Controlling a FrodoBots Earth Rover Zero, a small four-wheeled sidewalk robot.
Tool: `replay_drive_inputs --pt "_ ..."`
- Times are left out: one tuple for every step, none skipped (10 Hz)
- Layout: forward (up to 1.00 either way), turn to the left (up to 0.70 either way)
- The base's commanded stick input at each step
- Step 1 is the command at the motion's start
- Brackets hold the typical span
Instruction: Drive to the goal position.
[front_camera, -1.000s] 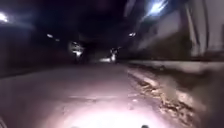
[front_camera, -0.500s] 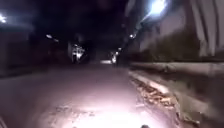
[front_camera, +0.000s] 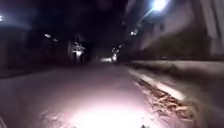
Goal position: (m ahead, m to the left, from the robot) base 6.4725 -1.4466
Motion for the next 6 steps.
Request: replay_drive_inputs --pt "0.70 0.00" --pt "0.70 0.00" --pt "0.70 0.00" --pt "0.70 0.00" --pt "0.70 0.00" --pt "0.70 0.00"
